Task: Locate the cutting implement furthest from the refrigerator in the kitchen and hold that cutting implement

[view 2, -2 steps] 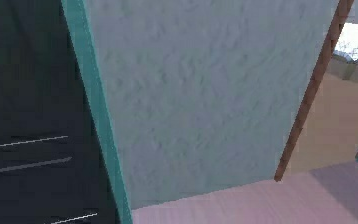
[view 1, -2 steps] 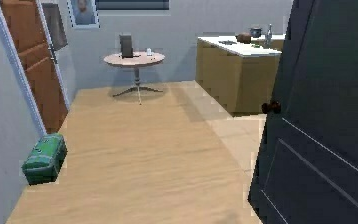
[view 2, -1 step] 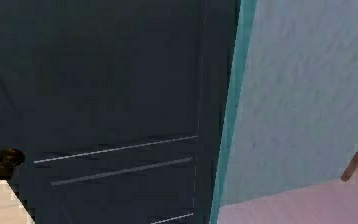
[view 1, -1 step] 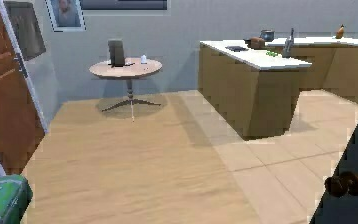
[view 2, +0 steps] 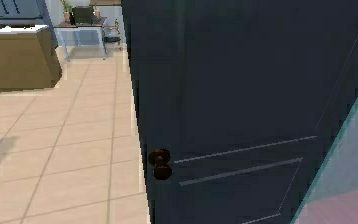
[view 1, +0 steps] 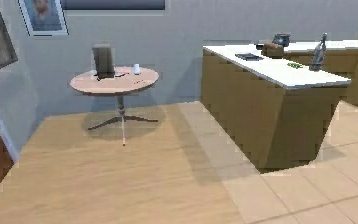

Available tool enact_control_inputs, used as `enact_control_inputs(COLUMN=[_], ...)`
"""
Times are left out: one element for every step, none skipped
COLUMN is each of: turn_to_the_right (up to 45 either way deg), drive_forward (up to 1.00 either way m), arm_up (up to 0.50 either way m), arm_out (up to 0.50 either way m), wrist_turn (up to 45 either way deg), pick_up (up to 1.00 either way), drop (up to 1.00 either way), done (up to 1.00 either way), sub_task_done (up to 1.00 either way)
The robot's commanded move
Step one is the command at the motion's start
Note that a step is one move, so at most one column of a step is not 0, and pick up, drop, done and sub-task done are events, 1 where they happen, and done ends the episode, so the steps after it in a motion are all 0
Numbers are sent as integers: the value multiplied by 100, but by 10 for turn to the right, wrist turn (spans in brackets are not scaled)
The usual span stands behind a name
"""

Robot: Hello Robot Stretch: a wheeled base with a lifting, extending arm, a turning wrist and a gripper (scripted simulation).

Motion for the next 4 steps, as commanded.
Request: enact_control_inputs(turn_to_the_right=[60,0,450,210], drive_forward=[0,50,0,0], arm_up=[0,0,0,0], arm_out=[0,0,0,0], wrist_turn=[0,0,0,0], pick_up=[0,0,0,0], drop=[0,0,0,0], done=[0,0,0,0], sub_task_done=[0,0,0,0])
